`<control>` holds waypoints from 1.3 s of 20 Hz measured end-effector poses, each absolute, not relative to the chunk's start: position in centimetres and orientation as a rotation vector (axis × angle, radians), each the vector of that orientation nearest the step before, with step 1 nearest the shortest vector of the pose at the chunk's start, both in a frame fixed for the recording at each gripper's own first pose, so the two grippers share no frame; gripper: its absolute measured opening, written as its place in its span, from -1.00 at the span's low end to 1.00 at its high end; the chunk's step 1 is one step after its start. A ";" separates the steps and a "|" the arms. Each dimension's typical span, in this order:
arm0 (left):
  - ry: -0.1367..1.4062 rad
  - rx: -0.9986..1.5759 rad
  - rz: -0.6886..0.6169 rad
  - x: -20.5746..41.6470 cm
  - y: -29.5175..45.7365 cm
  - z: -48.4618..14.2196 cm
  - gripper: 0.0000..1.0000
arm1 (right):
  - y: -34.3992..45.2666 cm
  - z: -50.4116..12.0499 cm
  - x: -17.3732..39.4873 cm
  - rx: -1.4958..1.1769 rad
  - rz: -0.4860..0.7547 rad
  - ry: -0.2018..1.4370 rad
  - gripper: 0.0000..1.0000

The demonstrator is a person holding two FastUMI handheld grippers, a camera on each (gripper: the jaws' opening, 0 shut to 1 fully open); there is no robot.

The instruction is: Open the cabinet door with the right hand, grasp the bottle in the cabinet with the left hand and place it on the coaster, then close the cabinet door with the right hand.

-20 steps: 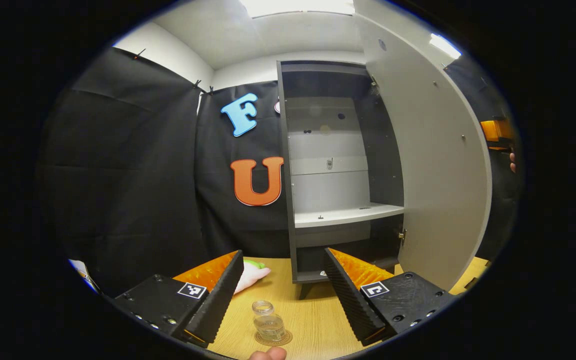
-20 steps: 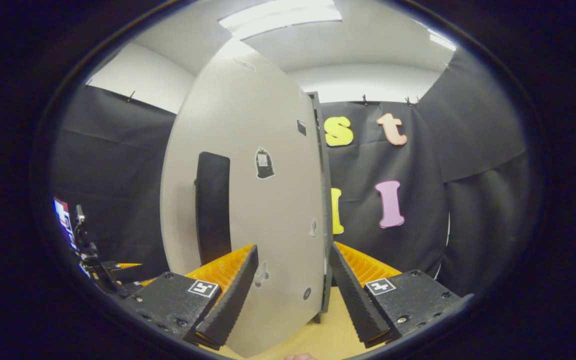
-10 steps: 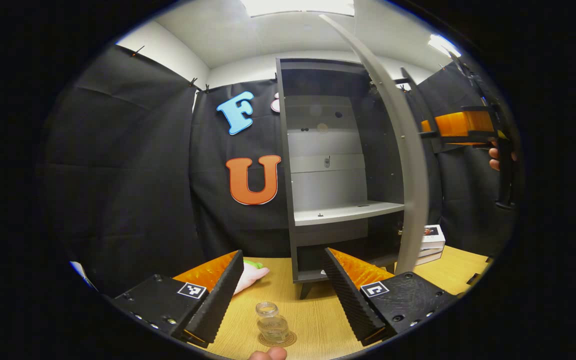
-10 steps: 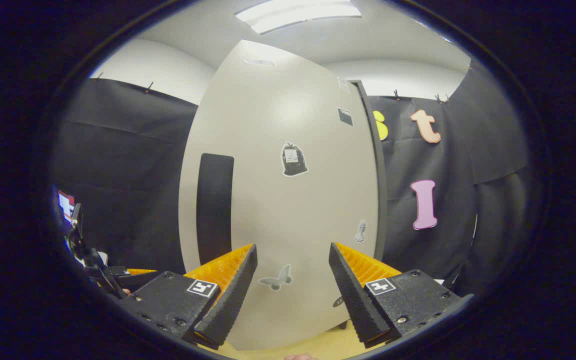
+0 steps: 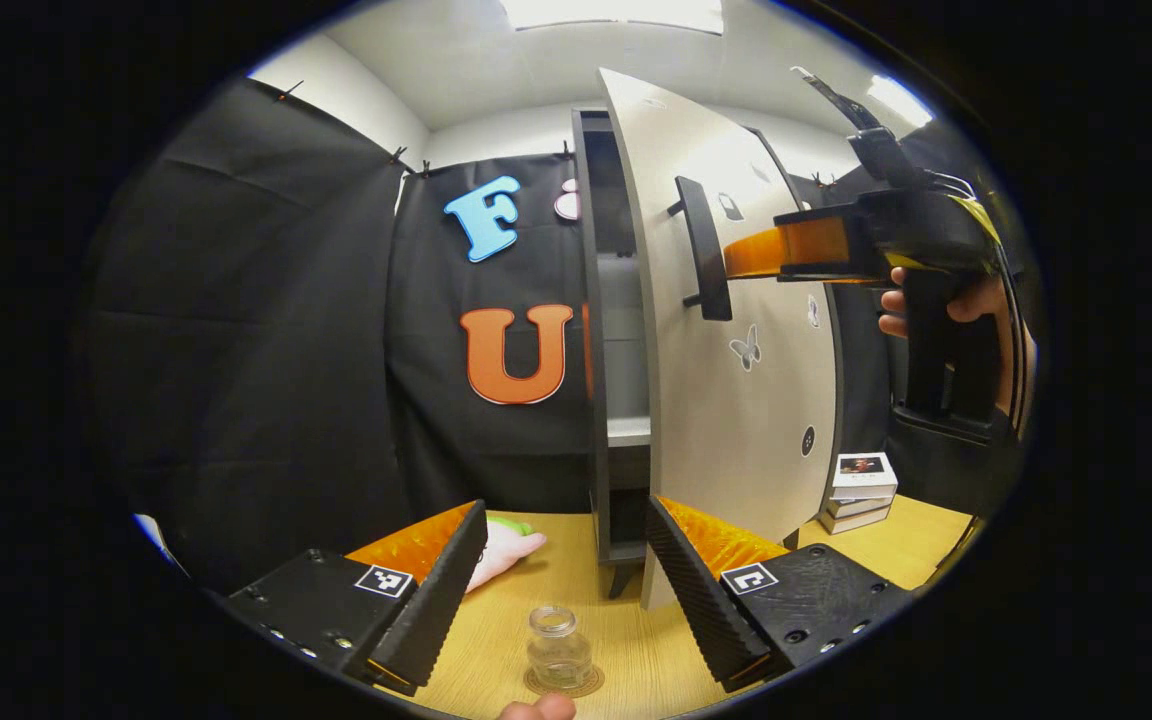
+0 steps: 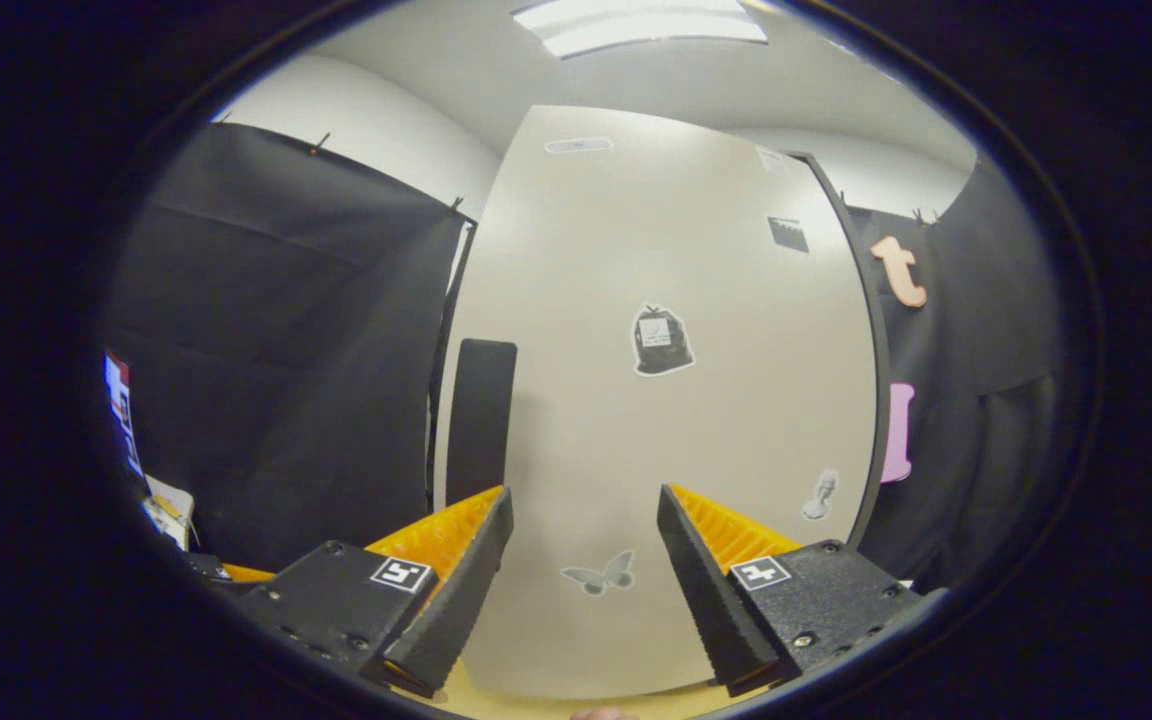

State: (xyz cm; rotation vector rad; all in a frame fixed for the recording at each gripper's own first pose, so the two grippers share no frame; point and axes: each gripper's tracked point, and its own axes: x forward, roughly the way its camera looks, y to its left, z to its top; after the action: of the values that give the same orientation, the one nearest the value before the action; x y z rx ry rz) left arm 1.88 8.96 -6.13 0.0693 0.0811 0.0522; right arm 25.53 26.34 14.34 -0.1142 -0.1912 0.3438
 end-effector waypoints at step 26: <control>0.008 0.053 -0.048 0.0 0.6 -3.3 0.92 | 1.4 3.1 12.1 0.004 -0.118 -0.118 0.90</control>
State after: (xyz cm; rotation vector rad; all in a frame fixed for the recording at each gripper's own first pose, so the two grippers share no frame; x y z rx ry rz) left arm 0.00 0.60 -3.27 0.0527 0.0075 -0.0476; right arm 12.07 1.39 3.12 0.0042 -0.1180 -0.1179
